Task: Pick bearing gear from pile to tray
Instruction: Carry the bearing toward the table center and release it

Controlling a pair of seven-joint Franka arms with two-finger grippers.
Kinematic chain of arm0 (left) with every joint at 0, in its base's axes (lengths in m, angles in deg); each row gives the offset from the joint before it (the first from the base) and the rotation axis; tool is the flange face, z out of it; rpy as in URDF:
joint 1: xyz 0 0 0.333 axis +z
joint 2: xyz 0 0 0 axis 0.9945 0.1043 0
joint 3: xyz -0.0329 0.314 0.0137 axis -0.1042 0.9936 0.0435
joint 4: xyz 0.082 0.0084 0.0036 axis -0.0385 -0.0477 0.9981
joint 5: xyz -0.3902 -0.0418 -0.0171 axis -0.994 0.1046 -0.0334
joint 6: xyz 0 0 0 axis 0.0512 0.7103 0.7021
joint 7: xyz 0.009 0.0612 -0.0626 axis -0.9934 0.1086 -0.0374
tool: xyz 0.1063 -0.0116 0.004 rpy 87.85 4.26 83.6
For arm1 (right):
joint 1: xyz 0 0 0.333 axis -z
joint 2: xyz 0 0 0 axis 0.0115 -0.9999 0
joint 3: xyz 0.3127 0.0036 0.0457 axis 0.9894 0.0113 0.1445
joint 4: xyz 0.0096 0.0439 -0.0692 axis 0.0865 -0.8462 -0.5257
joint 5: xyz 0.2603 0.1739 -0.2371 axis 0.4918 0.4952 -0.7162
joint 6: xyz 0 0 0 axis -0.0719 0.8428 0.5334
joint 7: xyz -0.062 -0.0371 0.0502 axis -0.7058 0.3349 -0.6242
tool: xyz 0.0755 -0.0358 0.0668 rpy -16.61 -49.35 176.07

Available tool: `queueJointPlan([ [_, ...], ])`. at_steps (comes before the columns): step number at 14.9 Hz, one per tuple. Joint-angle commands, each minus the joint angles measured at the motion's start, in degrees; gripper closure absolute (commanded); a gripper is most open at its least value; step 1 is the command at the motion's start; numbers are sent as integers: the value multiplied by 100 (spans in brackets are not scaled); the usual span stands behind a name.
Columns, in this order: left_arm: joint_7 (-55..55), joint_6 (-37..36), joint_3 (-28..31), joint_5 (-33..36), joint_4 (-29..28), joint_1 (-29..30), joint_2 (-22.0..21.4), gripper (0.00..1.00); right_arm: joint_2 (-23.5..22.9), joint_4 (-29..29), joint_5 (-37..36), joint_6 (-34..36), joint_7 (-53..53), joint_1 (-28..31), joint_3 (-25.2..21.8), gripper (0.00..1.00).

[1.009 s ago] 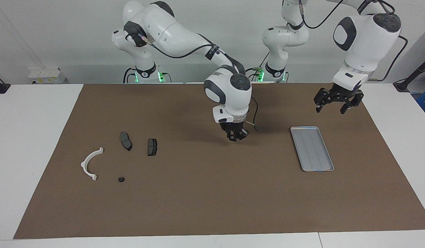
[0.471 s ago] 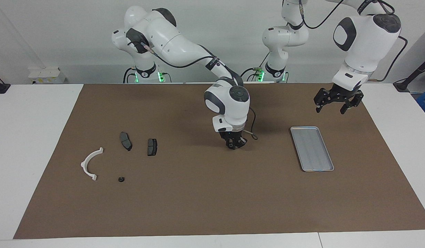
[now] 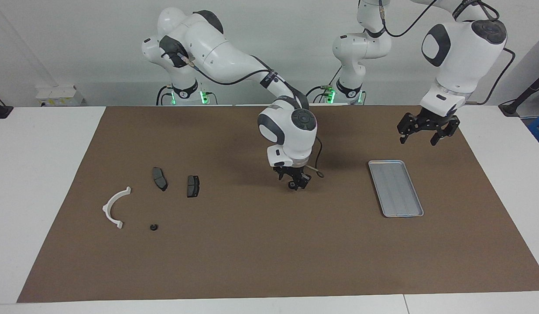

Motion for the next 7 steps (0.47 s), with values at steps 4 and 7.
queueJointPlan([
  [4,-52,-51,-10,51,45,-36,-38,0,802,483,337,1252,3241,1587,103,0],
  [7,184,-254,-19,-150,352,-368,14,2,856,378,311,1368,4483,2379,85,0],
])
